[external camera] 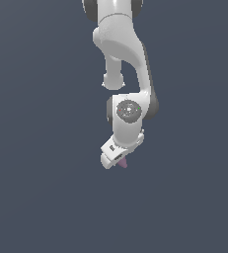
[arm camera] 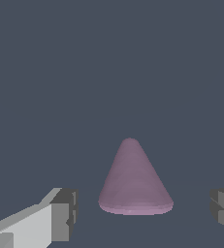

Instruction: Pick up the object and move it to a goal position.

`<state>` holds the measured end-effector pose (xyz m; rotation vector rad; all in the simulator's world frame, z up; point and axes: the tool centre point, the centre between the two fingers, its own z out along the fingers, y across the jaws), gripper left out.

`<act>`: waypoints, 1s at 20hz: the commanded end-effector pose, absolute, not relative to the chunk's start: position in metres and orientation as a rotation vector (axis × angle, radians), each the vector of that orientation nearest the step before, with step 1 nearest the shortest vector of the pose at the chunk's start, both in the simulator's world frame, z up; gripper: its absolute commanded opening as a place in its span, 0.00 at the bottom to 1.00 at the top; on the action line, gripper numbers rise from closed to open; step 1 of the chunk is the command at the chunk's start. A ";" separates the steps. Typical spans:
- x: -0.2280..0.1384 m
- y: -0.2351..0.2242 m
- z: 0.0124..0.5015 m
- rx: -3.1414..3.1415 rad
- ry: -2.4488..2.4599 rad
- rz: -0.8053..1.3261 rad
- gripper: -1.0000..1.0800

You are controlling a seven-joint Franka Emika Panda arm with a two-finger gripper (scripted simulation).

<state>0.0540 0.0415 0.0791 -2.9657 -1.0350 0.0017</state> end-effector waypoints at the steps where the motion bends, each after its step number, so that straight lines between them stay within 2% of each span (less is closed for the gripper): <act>1: 0.054 0.041 0.079 -2.966 -1.035 0.002 0.96; 19: 0.054 0.042 0.029 -2.963 -1.043 0.000 0.96; 20: 0.054 0.042 0.029 -2.963 -1.043 0.000 0.00</act>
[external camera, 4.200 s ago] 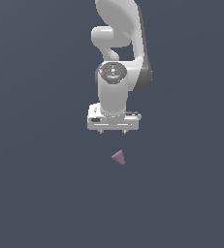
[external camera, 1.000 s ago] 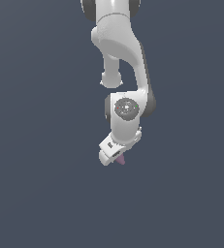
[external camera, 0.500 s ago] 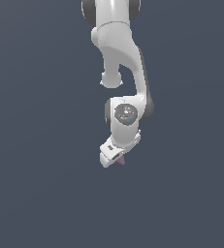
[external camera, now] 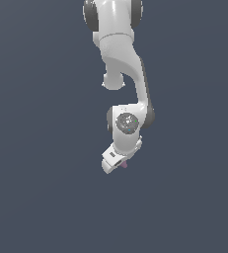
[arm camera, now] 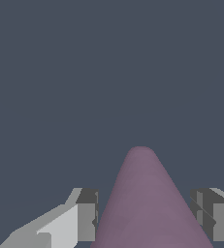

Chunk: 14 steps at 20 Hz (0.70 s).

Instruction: Pick up the object and move it to a goal position.

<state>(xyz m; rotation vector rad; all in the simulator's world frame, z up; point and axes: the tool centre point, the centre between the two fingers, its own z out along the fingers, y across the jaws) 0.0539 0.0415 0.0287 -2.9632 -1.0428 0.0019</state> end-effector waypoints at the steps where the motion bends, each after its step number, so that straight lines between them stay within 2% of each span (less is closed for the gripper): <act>1: 0.054 0.042 0.029 -2.963 -1.043 0.000 0.00; 14: 0.057 0.035 0.031 -2.964 -1.043 -0.001 0.00</act>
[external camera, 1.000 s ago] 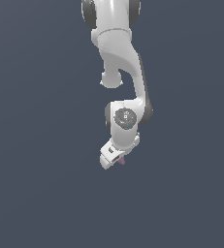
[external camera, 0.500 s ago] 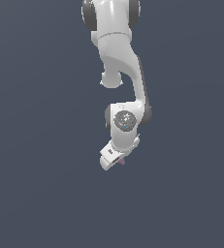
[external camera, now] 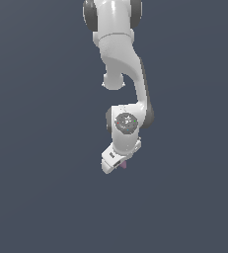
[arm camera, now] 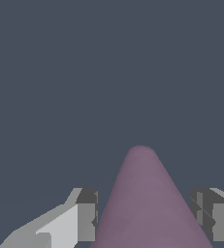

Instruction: Pick up the object and move it to a goal position.

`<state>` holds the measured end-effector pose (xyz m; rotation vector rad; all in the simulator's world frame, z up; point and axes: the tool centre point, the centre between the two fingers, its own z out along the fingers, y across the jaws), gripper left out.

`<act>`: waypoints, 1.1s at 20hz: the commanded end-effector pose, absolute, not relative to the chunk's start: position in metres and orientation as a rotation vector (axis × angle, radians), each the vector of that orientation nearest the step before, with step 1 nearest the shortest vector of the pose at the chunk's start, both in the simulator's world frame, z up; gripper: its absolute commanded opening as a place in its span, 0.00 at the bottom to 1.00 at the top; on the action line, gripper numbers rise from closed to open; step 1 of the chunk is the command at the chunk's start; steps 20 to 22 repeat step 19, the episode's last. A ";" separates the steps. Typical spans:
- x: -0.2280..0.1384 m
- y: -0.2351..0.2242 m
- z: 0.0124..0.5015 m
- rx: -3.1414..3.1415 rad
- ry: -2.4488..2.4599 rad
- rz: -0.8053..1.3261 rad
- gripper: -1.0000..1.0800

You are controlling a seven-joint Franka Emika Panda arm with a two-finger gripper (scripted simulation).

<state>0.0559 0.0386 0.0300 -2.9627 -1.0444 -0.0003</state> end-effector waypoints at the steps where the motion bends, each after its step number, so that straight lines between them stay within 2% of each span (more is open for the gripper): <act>1: 0.059 0.031 0.032 -2.964 -1.043 -0.001 0.00; 12: 0.086 -0.034 0.053 -2.963 -1.043 0.000 0.00; 22: 0.092 -0.047 0.056 -2.963 -1.043 0.000 0.00</act>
